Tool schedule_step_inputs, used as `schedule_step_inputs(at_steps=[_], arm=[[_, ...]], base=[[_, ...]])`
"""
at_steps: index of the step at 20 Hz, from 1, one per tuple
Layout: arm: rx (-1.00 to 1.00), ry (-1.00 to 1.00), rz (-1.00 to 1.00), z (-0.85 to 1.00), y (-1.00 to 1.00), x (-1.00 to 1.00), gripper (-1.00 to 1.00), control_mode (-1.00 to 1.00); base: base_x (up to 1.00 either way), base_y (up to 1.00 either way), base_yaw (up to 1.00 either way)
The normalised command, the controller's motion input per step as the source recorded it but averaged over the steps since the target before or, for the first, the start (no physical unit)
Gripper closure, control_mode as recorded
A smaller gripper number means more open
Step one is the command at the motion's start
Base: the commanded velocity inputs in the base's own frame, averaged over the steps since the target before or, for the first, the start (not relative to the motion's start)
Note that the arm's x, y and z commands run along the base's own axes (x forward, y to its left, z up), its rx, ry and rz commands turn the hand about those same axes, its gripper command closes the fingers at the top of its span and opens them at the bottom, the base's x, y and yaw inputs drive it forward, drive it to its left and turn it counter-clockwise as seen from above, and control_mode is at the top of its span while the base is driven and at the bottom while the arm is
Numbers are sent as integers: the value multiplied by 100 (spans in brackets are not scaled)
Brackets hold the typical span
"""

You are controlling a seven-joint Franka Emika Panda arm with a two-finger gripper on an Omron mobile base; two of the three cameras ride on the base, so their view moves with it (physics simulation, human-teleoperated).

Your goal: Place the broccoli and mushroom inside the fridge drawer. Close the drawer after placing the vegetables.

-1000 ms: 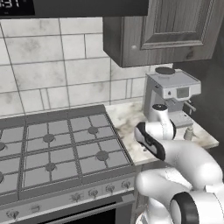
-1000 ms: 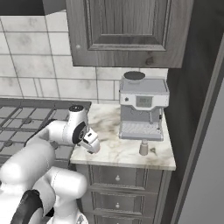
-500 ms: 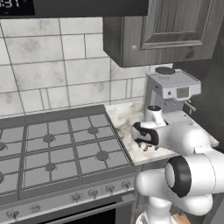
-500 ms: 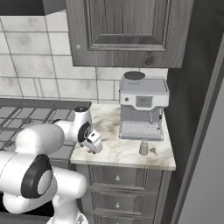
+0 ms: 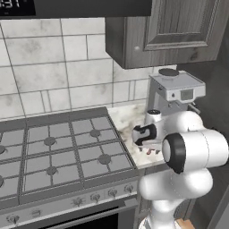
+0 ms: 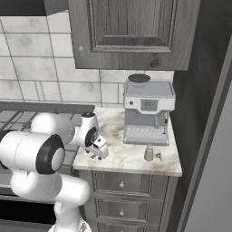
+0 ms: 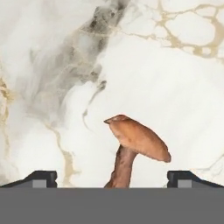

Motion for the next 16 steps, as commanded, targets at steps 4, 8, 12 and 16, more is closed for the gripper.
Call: schedule_step_inputs(at_steps=[4,8,12,16], arm=[[0,2,0,-37,0,19,-100,-100],[0,4,0,-36,0,21,-100,-100],[0,12,0,-50,2,21,100,-100],[0,-3,0,-41,0,4,100,-100]], base=[[0,0,0],[0,0,0],[0,0,0],[0,0,0]])
